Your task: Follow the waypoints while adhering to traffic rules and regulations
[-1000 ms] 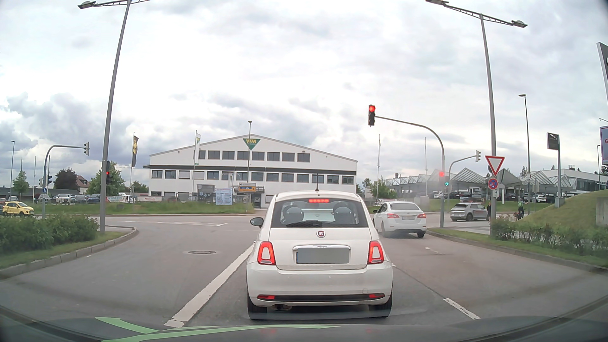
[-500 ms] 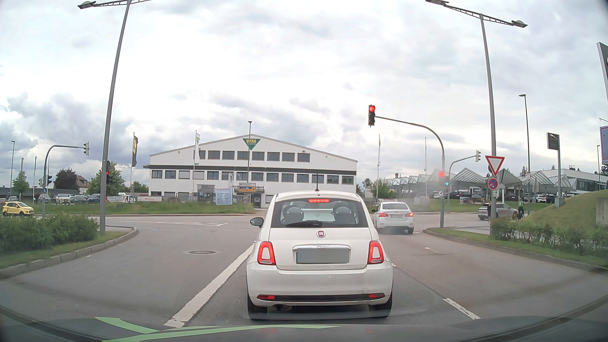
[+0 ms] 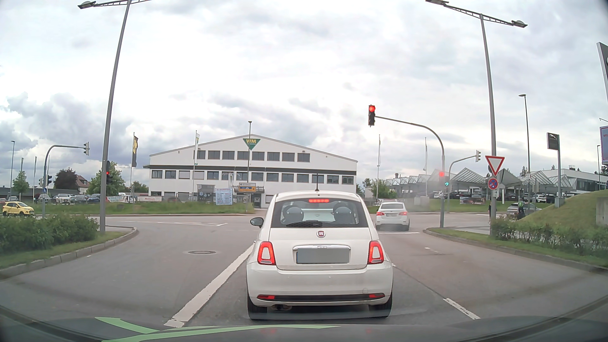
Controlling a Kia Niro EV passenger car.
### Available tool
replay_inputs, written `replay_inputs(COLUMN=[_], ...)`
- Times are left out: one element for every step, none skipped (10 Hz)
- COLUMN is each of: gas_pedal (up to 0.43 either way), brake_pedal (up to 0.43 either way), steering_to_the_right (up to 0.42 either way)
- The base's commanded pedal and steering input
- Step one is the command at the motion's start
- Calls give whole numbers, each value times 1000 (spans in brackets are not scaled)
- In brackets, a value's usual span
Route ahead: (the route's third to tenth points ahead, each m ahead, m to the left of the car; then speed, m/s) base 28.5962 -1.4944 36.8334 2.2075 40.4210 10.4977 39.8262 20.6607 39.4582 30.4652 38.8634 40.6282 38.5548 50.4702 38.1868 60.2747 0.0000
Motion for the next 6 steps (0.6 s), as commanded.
replay_inputs(gas_pedal=[0,0,0,0,0,0], brake_pedal=[348,341,348,341,348,348], steering_to_the_right=[-1,-1,-1,-1,-1,-1])
